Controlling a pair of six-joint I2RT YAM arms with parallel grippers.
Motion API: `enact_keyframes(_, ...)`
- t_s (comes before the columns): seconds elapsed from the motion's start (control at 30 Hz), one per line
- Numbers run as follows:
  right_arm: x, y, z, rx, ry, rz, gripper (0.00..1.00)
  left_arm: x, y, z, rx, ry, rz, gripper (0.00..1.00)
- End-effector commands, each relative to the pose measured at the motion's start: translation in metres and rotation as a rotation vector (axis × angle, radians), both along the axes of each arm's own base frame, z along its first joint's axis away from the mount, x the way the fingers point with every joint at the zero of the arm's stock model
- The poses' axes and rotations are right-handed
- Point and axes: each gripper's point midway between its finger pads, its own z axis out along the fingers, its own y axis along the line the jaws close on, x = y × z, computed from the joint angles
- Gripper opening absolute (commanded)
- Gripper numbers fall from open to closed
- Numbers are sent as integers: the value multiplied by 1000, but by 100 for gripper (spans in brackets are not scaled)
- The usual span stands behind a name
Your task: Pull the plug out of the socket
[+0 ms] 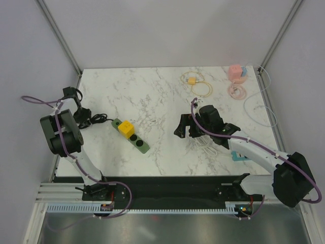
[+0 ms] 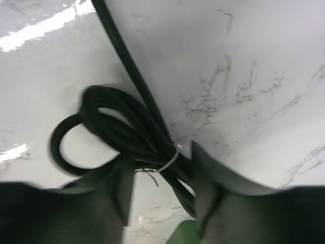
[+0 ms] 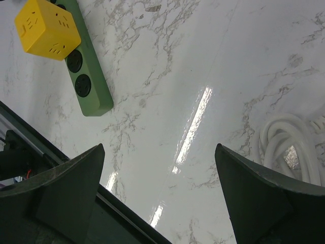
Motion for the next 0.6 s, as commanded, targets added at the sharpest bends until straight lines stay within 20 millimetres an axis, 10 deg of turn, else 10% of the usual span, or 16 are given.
enact_keyframes(0.0,5,7,14,36,-42,5,98,-3,-28,-10,-78,6,-7,42)
enact_keyframes(0.17,6,7,12,33,-41,6,98,0,-47,26,59,-54,-45,2)
enact_keyframes(0.57,3,4,8,24,-40,4,98,11,-87,94,373,-157,-191,2)
